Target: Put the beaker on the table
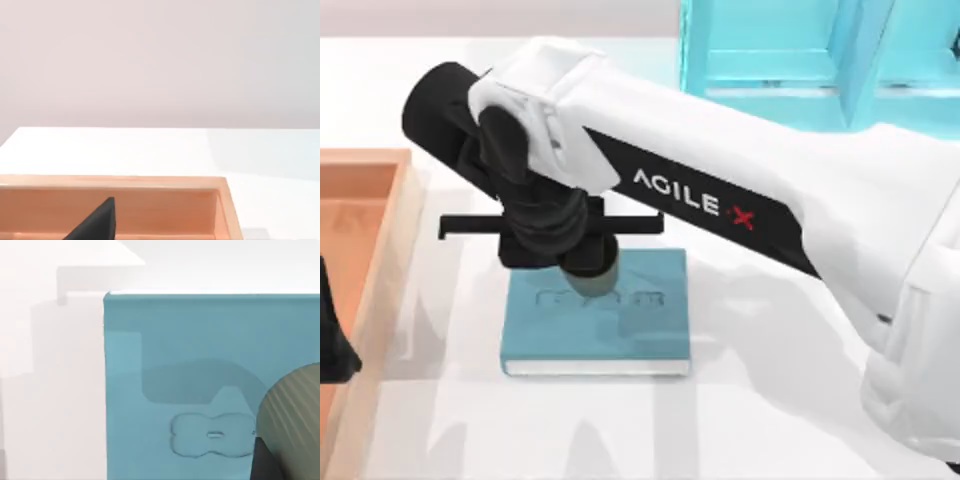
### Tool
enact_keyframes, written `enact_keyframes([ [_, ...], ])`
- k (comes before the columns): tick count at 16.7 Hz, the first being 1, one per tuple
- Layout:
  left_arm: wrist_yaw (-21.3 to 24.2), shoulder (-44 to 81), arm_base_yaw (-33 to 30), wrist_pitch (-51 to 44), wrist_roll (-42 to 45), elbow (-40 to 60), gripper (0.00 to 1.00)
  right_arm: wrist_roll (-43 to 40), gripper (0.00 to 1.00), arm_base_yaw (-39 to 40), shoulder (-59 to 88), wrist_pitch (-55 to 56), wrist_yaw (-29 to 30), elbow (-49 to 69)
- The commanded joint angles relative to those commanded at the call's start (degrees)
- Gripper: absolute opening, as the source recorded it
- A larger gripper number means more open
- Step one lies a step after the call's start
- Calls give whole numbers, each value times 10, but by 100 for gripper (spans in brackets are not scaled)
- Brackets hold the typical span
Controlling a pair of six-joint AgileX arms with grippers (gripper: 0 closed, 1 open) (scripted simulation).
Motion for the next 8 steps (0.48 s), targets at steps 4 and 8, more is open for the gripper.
enact_keyframes([
  [4,0,0,0,0,0,0,100,-1,0,0,13,-70,-2,84],
  [8,0,0,0,0,0,0,100,-2,0,0,15,-81,-3,95],
])
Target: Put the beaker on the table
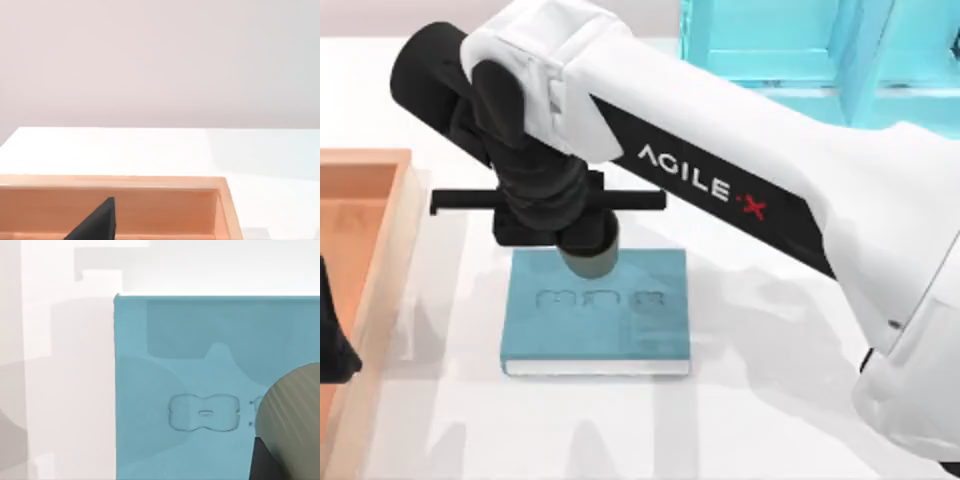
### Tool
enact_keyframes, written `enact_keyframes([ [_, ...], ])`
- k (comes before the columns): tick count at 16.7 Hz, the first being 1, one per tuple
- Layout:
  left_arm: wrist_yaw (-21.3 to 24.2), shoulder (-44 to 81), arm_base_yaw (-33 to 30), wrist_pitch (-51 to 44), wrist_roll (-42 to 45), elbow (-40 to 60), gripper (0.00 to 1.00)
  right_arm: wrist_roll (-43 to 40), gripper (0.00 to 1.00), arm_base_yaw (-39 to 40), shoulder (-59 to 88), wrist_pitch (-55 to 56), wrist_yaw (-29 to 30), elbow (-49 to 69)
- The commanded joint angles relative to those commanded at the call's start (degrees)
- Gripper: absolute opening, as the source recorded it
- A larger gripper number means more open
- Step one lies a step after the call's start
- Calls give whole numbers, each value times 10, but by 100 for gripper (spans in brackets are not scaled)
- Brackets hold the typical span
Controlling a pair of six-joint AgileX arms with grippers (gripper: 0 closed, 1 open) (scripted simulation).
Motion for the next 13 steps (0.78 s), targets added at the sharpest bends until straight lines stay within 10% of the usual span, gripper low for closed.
enact_keyframes([
  [13,0,0,0,0,0,0,100,-166,0,-179,-79,-55,-136,-91],
])
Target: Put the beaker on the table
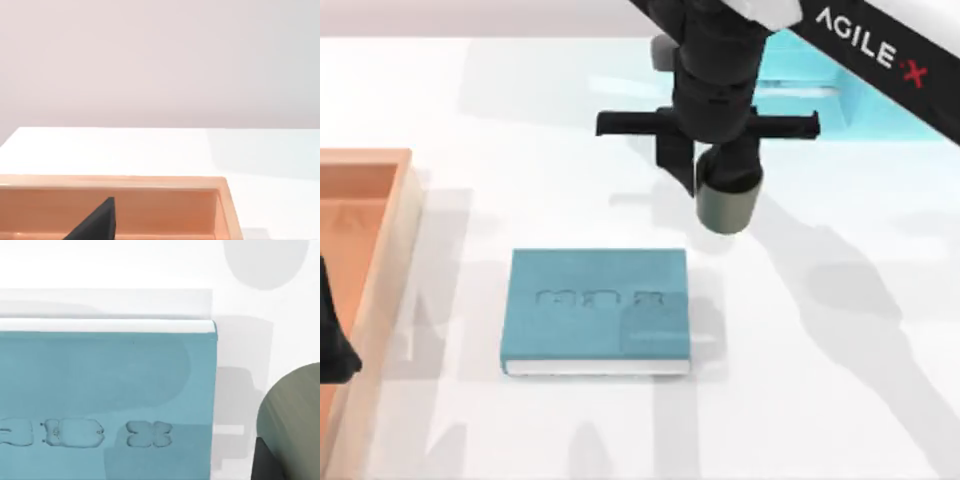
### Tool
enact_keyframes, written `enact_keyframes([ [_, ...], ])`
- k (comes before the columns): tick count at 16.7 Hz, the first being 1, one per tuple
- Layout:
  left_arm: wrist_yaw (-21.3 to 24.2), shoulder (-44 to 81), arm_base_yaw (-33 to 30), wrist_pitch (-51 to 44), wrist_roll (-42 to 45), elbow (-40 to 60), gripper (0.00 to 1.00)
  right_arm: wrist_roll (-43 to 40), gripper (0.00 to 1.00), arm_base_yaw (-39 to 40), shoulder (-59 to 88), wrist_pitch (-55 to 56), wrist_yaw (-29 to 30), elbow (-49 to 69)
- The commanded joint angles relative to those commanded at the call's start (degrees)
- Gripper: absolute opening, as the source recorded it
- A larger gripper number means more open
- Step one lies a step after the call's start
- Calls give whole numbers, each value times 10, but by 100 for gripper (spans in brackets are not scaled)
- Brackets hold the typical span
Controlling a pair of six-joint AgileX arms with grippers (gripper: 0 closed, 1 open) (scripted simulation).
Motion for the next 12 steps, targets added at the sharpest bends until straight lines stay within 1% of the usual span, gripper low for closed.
enact_keyframes([
  [6,0,0,0,0,0,0,100,-1,0,0,0,10,1,-8],
  [8,0,0,0,0,0,0,100,-3,0,-2,-8,42,1,-42],
  [12,0,0,0,0,0,0,100,-6,0,-7,-23,128,-1,-153],
])
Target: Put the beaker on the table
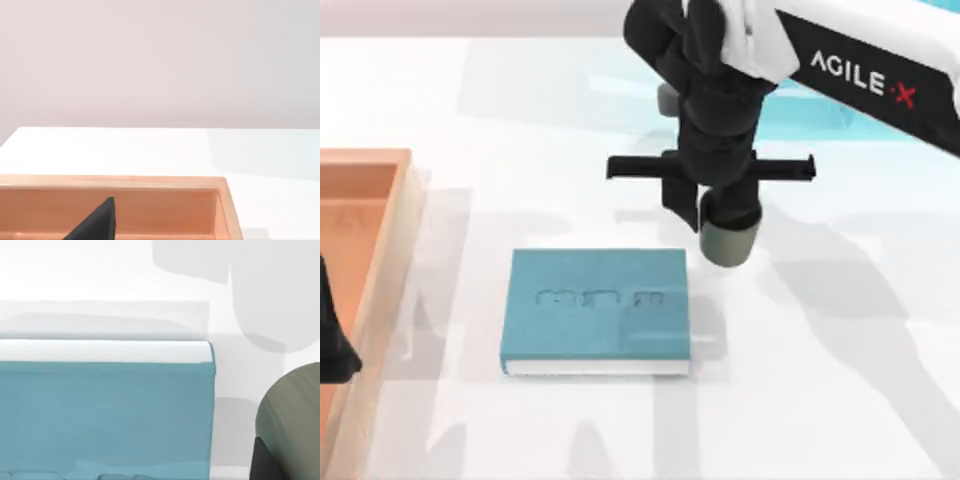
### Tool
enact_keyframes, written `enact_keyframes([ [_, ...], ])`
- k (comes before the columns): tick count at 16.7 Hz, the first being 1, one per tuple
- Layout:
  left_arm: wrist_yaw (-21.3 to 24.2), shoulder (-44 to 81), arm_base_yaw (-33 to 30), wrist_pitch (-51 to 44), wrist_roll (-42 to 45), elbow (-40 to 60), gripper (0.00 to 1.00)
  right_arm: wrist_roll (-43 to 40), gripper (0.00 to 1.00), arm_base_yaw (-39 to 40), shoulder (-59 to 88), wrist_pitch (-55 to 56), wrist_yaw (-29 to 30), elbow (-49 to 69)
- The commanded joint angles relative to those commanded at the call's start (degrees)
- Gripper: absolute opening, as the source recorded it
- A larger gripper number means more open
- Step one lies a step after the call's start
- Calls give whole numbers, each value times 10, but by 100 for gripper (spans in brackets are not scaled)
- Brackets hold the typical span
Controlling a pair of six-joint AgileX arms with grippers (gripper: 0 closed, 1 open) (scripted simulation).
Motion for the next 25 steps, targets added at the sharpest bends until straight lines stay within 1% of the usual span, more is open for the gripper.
enact_keyframes([
  [3,0,0,0,0,0,0,100,-2,0,-1,-4,36,-1,-38],
  [7,0,0,0,0,0,0,100,-2,0,-1,-4,37,-1,-39],
  [20,0,0,0,0,0,0,100,-2,98,-1,-4,37,-1,-39],
  [21,0,0,0,0,0,0,100,-2,100,-1,-4,37,-1,-39],
  [25,0,0,0,0,0,0,100,-2,100,-1,-4,37,-1,-39],
])
